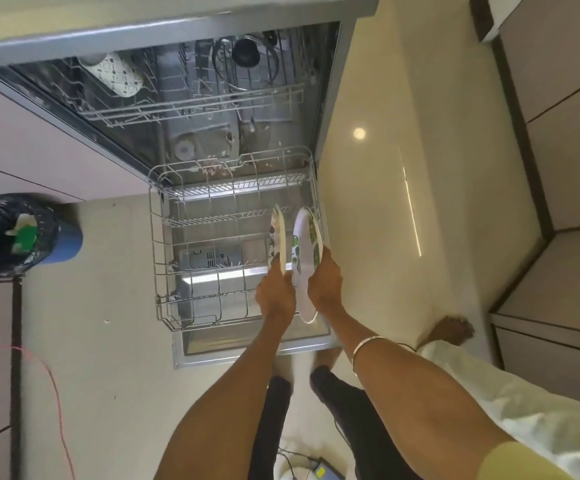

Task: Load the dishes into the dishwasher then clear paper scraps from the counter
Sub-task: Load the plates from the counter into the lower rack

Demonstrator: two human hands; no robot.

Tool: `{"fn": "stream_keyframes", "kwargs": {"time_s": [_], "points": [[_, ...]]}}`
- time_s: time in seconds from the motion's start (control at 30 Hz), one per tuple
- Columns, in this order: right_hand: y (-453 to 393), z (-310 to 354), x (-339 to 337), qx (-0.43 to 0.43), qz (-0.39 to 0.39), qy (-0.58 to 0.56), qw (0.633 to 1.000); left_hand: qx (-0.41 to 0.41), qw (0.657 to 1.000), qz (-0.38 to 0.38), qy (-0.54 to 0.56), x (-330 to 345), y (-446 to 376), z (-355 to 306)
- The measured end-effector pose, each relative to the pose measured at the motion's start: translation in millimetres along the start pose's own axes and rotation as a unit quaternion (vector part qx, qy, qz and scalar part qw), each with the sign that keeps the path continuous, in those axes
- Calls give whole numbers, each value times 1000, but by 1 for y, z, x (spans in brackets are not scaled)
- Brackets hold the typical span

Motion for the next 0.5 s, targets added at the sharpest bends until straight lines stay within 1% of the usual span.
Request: {"fn": "stream_keyframes", "kwargs": {"time_s": [0.1, 0.23, 0.3, 0.4, 0.5], "points": [[-13, -1, 14, -1, 14, 6, 1000, -15, 1000, 12, 13, 7, -16, 9], [-26, -6, 24, -3, 14, 2, 1000, 11, 999, 24, -39, 26, -19, 18], [-27, -9, 27, -3, 21, -2, 1000, -6, 998, 22, -55, 35, -15, 21], [-25, -13, 22, -4, 28, -15, 999, -25, 1000, 5, -18, 41, -14, 26], [-27, -15, 14, 21, 52, 4, 998, -52, 998, 28, 23, 37, -13, 33]]}}
Point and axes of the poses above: each hand's wrist, its own y-axis away from the middle knuckle, its own x-axis out of the palm, z = x × y, the point moved 5 cm from there along -y, towards the middle knuckle, and after that the axes turned 7 degrees about y, right-handed, at the moved point
